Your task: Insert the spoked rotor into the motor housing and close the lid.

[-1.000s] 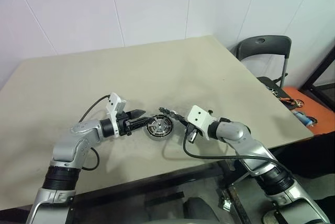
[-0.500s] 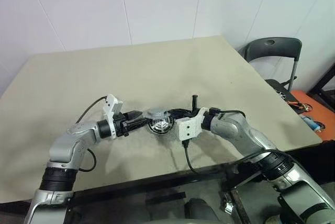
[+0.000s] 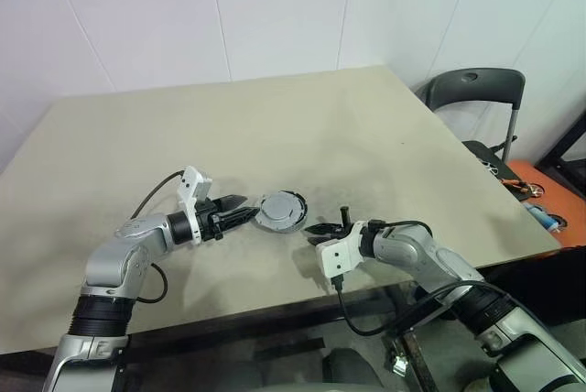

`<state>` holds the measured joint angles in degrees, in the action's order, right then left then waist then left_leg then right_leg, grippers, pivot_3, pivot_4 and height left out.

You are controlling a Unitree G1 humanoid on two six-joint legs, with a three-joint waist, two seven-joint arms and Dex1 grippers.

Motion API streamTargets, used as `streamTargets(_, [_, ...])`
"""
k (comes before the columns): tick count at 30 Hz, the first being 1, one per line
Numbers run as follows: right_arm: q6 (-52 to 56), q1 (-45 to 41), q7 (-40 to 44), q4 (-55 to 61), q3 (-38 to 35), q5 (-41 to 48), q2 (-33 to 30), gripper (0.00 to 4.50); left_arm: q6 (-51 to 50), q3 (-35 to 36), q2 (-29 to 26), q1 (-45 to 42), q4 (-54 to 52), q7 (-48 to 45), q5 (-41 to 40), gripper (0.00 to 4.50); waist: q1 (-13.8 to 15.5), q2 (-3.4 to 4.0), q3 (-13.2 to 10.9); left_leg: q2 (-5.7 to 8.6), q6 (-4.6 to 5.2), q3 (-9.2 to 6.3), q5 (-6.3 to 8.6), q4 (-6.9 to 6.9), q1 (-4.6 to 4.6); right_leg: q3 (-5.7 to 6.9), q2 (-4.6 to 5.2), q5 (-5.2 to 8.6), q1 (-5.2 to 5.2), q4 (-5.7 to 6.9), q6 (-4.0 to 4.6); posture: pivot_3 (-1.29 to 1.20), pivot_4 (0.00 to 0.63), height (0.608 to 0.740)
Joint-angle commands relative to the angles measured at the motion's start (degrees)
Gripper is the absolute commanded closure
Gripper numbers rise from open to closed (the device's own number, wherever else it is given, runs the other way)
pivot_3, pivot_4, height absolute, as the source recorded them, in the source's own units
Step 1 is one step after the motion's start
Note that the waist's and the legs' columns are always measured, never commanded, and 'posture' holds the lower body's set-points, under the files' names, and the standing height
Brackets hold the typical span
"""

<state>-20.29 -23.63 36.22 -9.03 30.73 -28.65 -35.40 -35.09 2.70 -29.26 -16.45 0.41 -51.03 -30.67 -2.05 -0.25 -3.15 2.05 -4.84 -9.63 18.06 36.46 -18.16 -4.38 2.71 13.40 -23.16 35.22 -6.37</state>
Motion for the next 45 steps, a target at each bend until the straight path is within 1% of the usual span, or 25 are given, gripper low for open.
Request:
streamTargets(1, [5.0,1.9,3.4,-3.0,-2.4,2.7,-0.4,3.41,1.0,1.4,-0.8,-0.2,-0.9,-0.3,-0.2,1.71,0.1,-0.03,0.0,0.01,0.00,0.00,0.00,0.06,0.00,0.00,0.00,0.01,0.04,0.00,0.02,0.00,0.000,0.740])
streamTargets(2, [6.7,2.3,4.3,-2.7,-3.1,4.2,0.1,3.41,1.0,1.4,-0.8,-0.1,-0.9,-0.4,-0.2,1.71,0.3,-0.05,0.0,0.01,0.01,-0.01,0.01,0.10,0.00,0.00,0.00,0.01,0.07,0.00,0.02,0.00,0.000,0.740])
streamTargets(4, [17.9,3.3,8.6,-0.2,-6.6,12.2,3.2,3.41,1.2,1.4,-0.9,0.1,-1.0,-0.4,-0.1,1.71,0.5,-0.08,0.1,0.01,0.03,-0.02,0.02,0.20,0.00,0.00,0.00,0.01,0.12,0.01,0.03,0.00,0.000,0.740])
streamTargets(6, [36.9,2.7,16.6,6.9,-11.2,25.4,5.5,3.41,1.3,1.5,-1.0,0.2,-1.0,-0.5,-0.2,1.71,0.9,-0.05,0.0,0.01,0.05,-0.05,0.03,0.39,0.03,0.01,-0.02,-0.01,0.20,0.06,0.09,0.00,0.000,0.740])
streamTargets(8, [51.1,1.5,22.3,13.1,-13.8,34.5,5.3,3.41,1.0,2.1,-1.0,0.1,-1.0,-0.9,-1.0,1.71,1.3,-0.04,0.0,0.01,0.05,-0.06,0.03,0.60,-0.02,0.02,-0.03,-0.05,0.23,0.12,0.19,0.00,0.000,0.740])
streamTargets(10, [62.6,0.2,26.6,18.0,-15.5,41.9,3.8,3.41,-0.2,3.4,-0.8,-0.5,-1.0,-1.1,-2.8,1.71,1.4,0.02,0.0,0.01,0.05,-0.11,0.03,0.66,-0.05,0.08,-0.03,-0.05,0.24,0.13,0.18,0.00,0.000,0.740])
streamTargets(12, [69.9,-1.1,28.7,21.5,-17.5,47.5,2.7,3.41,-1.0,5.0,-0.7,-1.2,-0.6,-1.4,-4.6,1.71,1.3,0.06,0.0,0.01,0.06,-0.12,0.03,0.64,-0.06,0.08,-0.04,0.07,0.20,0.14,-0.01,0.00,0.000,0.740])
streamTargets(14, [74.0,-3.3,28.5,23.0,-20.8,52.4,3.4,3.41,-1.1,6.5,-1.4,-2.3,0.7,-2.3,-5.7,1.71,1.0,0.07,0.0,0.00,0.06,-0.13,0.03,0.62,-0.13,0.09,-0.05,0.05,0.09,0.16,-0.08,0.00,0.000,0.740])
streamTargets(15, [74.5,-4.8,26.4,22.4,-22.3,53.3,5.2,3.41,-0.6,6.5,-2.0,-2.6,1.7,-2.8,-5.2,1.71,1.0,0.07,0.0,0.00,0.05,-0.12,0.03,0.62,-0.16,0.09,-0.05,0.01,0.05,0.18,-0.17,0.00,0.000,0.740])
streamTargets(17, [71.8,-6.6,21.4,20.8,-22.8,51.5,8.1,3.41,0.1,6.2,-2.7,-3.0,2.8,-3.1,-4.2,1.71,0.8,0.07,0.0,-0.01,0.05,-0.11,0.03,0.60,-0.15,0.09,-0.08,0.01,0.02,0.19,-0.18,0.00,0.000,0.740])
streamTargets(20, [65.4,-7.8,16.1,20.4,-20.5,46.7,10.7,3.41,0.6,6.2,-3.1,-3.6,3.9,-3.0,-3.9,1.71,1.0,0.08,0.0,-0.02,0.05,-0.09,0.03,0.53,-0.16,0.09,-0.08,0.00,-0.02,0.17,-0.21,0.00,0.000,0.740])
streamTargets(22, [64.6,-8.6,12.4,19.1,-20.6,46.0,13.2,3.41,1.5,6.1,-3.1,-3.8,4.5,-2.5,-3.1,1.71,1.2,0.07,0.0,0.00,0.06,-0.10,0.04,0.52,-0.29,0.09,-0.04,-0.02,-0.10,0.11,-0.23,0.00,0.000,0.740])
streamTargets(23, [62.5,-8.7,10.6,17.9,-19.5,43.9,13.7,3.41,1.7,6.1,-3.0,-3.9,4.7,-2.3,-2.9,1.71,1.2,0.07,0.0,0.00,0.08,-0.09,0.05,0.52,-0.31,0.08,-0.04,-0.06,-0.12,0.09,-0.16,0.00,0.000,0.740])
streamTargets(24, [61.1,-8.7,9.1,16.7,-19.1,42.8,14.5,3.23,1.9,6.1,-2.9,-4.0,5.0,-2.1,-2.7,1.71,1.2,0.07,0.0,0.01,0.09,-0.06,0.06,0.52,-0.32,0.06,-0.02,-0.16,-0.15,0.08,-0.02,0.00,0.000,0.740])
streamTargets(26, [58.3,-8.9,7.3,15.0,-18.8,41.8,15.9,2.90,2.1,6.1,-2.6,-4.1,4.9,-1.5,-2.7,1.71,1.2,0.07,0.0,0.02,0.09,-0.06,0.07,0.50,-0.35,0.06,-0.02,-0.17,-0.19,0.07,-0.02,0.00,0.000,0.740])
streamTargets(28, [57.6,-9.2,7.6,14.4,-17.6,41.3,16.1,2.26,2.0,6.1,-2.3,-3.9,4.3,-1.2,-2.8,1.71,1.2,0.07,0.0,0.01,0.09,-0.06,0.07,0.48,-0.36,0.06,-0.02,-0.17,-0.21,0.08,-0.01,0.00,0.000,0.740])
streamTargets(30, [59.1,-9.8,7.7,13.7,-16.4,41.1,16.4,1.63,1.9,6.2,-2.2,-3.7,4.0,-1.0,-2.8,1.71,1.1,0.08,0.0,0.01,0.10,-0.06,0.07,0.47,-0.35,0.06,-0.03,-0.17,-0.22,0.09,-0.01,0.00,0.000,0.740])
streamTargets(31, [59.5,-9.9,8.2,13.5,-15.7,41.2,16.4,1.20,1.9,6.2,-2.1,-3.6,3.8,-0.9,-2.8,1.71,1.0,0.07,0.0,0.01,0.10,-0.06,0.07,0.47,-0.34,0.06,-0.03,-0.17,-0.21,0.10,-0.01,0.00,0.000,0.740])
streamTargets(32, [59.1,-9.9,8.5,13.3,-14.9,40.8,16.3,0.91,1.9,6.2,-2.0,-3.5,3.8,-0.7,-2.8,1.71,1.0,0.08,0.0,0.01,0.10,-0.06,0.07,0.47,-0.34,0.06,-0.03,-0.17,-0.21,0.10,-0.01,0.00,0.000,0.740])
streamTargets(35, [57.6,-10.3,6.7,10.0,-14.3,39.3,17.6,0.91,1.8,6.1,-1.6,-2.8,2.7,-0.1,-2.8,1.71,0.9,0.07,0.0,0.00,0.10,-0.06,0.07,0.47,-0.32,0.06,-0.04,-0.17,-0.20,0.12,-0.01,0.00,0.000,0.740])
streamTargets(37, [55.6,-10.7,4.9,8.3,-16.1,39.6,19.2,0.91,1.5,6.1,-1.6,-2.4,2.0,0.2,-2.9,1.71,0.9,0.08,0.0,0.00,0.10,-0.06,0.07,0.48,-0.31,0.06,-0.04,-0.17,-0.20,0.13,-0.01,0.00,0.000,0.740])
streamTargets(40, [54.8,-11.4,4.9,6.7,-16.5,39.6,19.5,0.36,1.2,6.2,-1.5,-1.8,1.0,0.7,-3.2,1.71,0.9,0.08,0.0,0.00,0.09,-0.06,0.07,0.47,-0.32,0.06,-0.04,-0.17,-0.21,0.13,-0.01,0.00,0.000,0.740])
streamTargets(41, [55.1,-11.7,4.7,5.8,-16.0,39.0,19.5,0.02,1.1,6.3,-1.5,-1.6,0.7,0.9,-3.3,1.71,0.9,0.08,0.0,0.00,0.09,-0.06,0.07,0.47,-0.32,0.05,-0.04,-0.17,-0.21,0.12,-0.01,0.00,0.000,0.740])
streamTargets(45, [54.3,-12.6,4.5,2.7,-14.1,37.6,20.9,0.02,1.0,6.3,-1.3,-1.2,0.2,1.4,-3.2,1.71,0.9,0.08,0.0,0.00,0.10,-0.06,0.07,0.47,-0.31,0.06,-0.04,-0.17,-0.21,0.14,-0.01,0.00,0.000,0.740])
